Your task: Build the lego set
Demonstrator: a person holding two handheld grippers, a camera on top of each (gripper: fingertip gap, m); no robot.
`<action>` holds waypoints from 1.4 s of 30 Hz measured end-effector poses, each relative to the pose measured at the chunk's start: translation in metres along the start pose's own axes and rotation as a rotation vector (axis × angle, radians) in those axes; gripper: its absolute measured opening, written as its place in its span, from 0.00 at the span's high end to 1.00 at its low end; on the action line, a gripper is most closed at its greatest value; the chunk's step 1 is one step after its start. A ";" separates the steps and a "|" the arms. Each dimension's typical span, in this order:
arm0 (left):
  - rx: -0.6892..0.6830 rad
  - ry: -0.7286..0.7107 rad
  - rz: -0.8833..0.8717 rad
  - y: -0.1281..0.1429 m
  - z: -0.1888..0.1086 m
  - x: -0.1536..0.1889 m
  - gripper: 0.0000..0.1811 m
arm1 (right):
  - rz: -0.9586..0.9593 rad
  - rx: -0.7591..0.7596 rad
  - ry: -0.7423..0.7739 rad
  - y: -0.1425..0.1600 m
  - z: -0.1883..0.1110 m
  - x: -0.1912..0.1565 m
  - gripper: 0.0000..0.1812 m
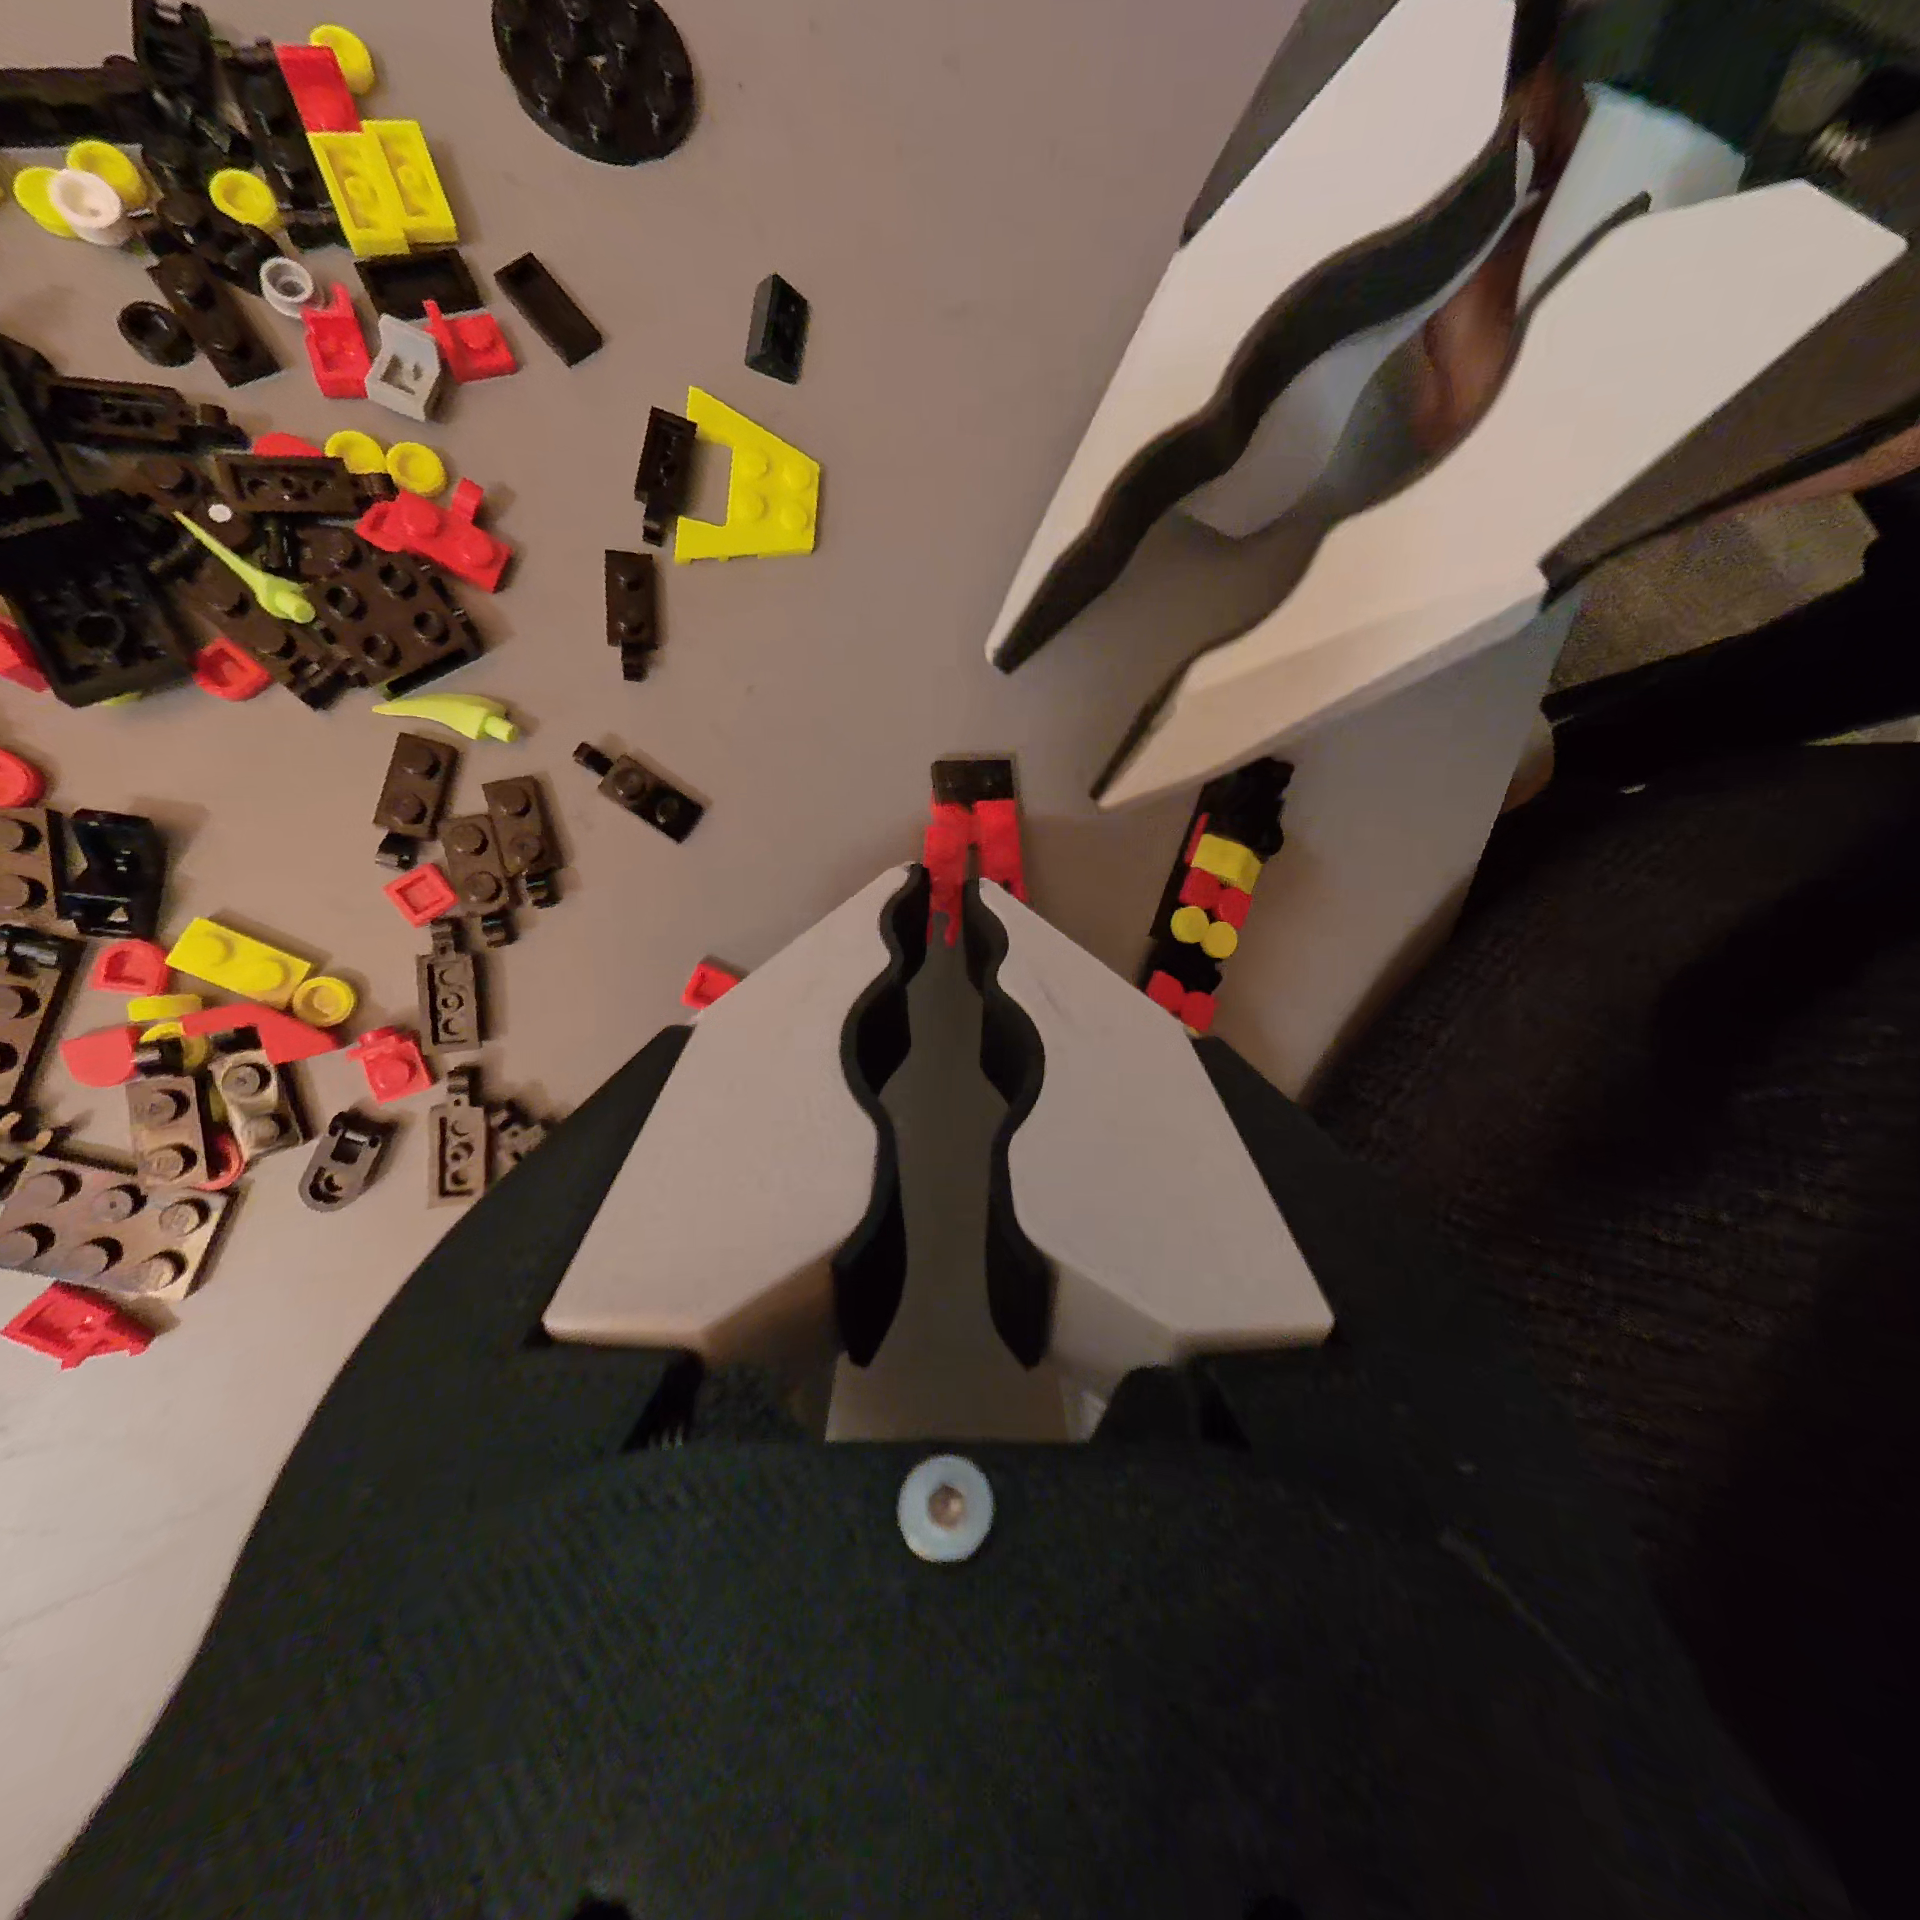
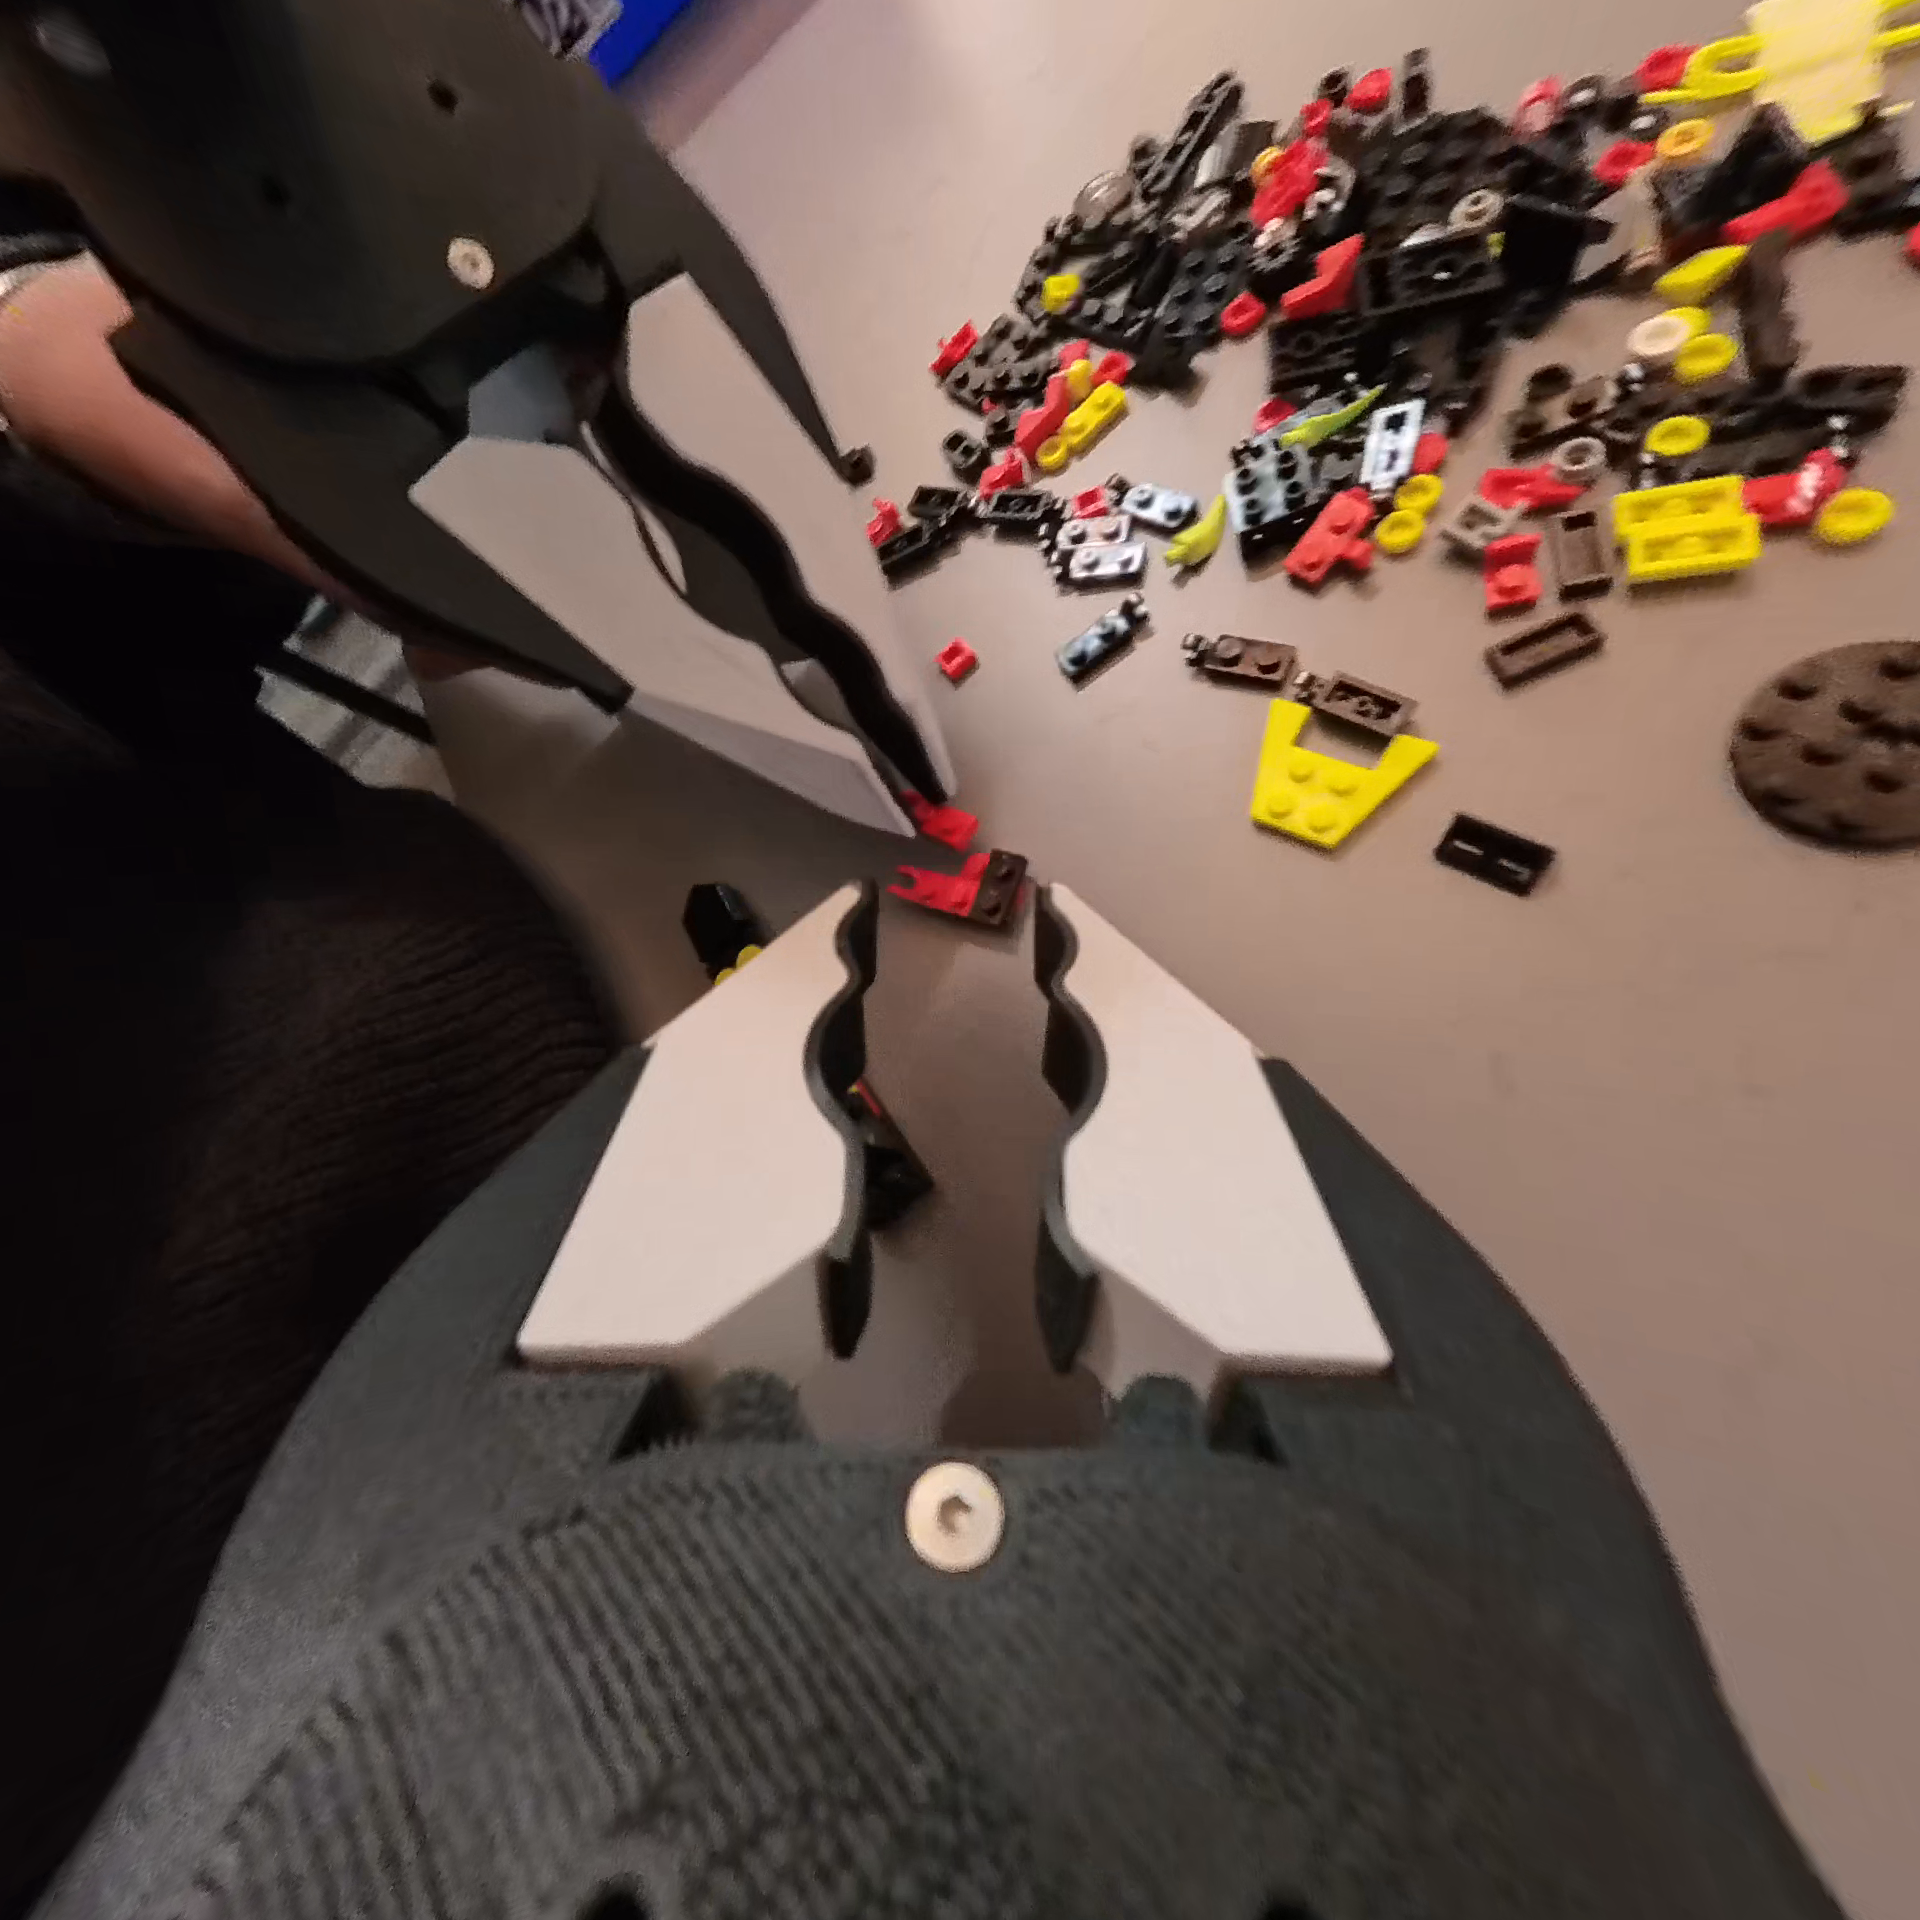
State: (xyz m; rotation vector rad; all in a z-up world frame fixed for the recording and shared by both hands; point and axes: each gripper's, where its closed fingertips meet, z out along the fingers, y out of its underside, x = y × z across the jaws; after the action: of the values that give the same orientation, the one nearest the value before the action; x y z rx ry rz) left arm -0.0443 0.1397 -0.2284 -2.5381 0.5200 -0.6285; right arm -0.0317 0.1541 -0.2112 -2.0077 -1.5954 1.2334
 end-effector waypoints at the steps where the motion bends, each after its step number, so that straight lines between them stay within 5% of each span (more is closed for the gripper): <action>1: -0.006 0.000 0.003 0.000 0.001 0.002 0.98 | 0.028 0.012 0.009 -0.001 -0.001 0.003 0.84; 12: -0.007 -0.021 -0.064 -0.007 0.003 0.005 0.98 | 0.031 -0.045 0.013 0.009 0.012 0.006 0.92; 42: -0.022 -0.025 -0.071 -0.003 0.006 0.004 0.98 | 0.065 -0.048 0.018 0.005 0.018 0.009 0.93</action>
State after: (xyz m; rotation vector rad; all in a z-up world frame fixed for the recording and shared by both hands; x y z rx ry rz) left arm -0.0372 0.1429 -0.2301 -2.5917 0.4319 -0.6188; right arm -0.0417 0.1559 -0.2295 -2.1092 -1.5773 1.2068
